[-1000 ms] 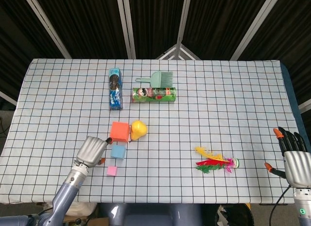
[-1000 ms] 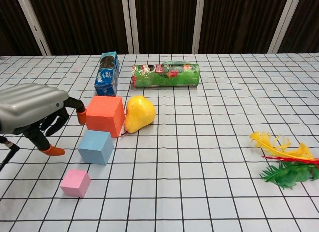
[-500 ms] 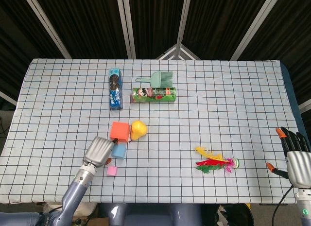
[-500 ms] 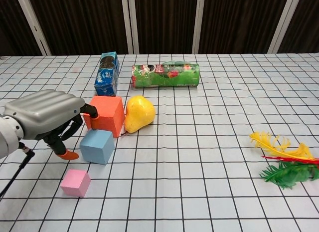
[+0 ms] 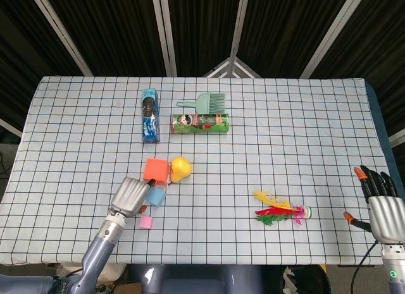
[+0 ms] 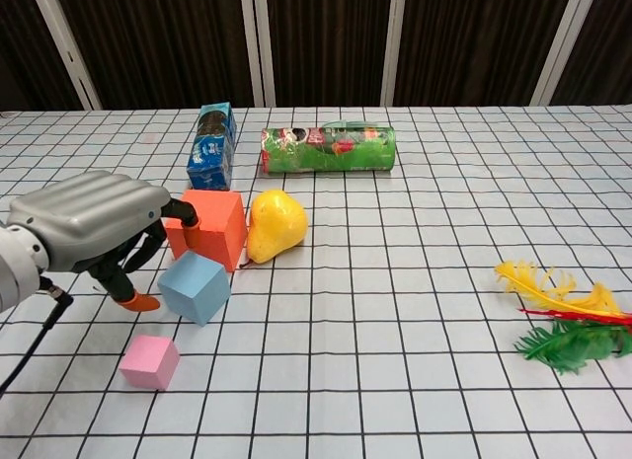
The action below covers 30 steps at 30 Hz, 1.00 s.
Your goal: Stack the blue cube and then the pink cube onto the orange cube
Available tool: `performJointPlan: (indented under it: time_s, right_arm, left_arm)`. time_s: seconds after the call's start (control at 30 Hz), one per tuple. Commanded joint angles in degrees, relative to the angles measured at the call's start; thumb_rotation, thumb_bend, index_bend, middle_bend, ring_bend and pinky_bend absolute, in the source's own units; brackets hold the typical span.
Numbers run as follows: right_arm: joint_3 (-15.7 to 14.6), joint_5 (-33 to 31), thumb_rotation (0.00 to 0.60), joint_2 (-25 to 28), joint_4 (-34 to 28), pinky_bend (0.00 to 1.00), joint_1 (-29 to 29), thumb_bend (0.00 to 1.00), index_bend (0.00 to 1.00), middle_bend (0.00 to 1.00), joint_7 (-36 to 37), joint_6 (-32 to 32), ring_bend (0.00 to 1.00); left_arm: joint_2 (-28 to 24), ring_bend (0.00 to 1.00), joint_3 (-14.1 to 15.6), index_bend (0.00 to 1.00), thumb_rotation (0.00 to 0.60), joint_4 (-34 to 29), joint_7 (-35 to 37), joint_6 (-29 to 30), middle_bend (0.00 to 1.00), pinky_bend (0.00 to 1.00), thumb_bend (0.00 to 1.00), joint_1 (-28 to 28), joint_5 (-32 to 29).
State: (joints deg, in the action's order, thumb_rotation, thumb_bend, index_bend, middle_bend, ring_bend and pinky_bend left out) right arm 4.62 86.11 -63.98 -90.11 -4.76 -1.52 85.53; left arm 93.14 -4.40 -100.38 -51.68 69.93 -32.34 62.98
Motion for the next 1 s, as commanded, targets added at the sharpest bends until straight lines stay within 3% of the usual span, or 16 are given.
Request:
performJointPlan:
  time_s: [0.03,1.0]
  right_arm:
    - [0.0,-0.1,0.600,-0.1,-0.1,0.08,-0.1,0.17,0.04,0.09,-0.3,-0.2,0.11]
    - [-0.3,-0.6,0.600,0.7,-0.9,0.08,-0.1,0.17,0.04,0.08,0.6,-1.0,0.11]
  left_arm:
    - [0.3,0.67,-0.4,0.34,0.600,0.2,-0.2,-0.1,0.75,0.82,0.19,-0.4,-0.3]
    - [2.6,0.67,0.7,0.34,0.600,2.4,-2.1,-0.6,0.75,0.82,0.19,-2.8,-3.3]
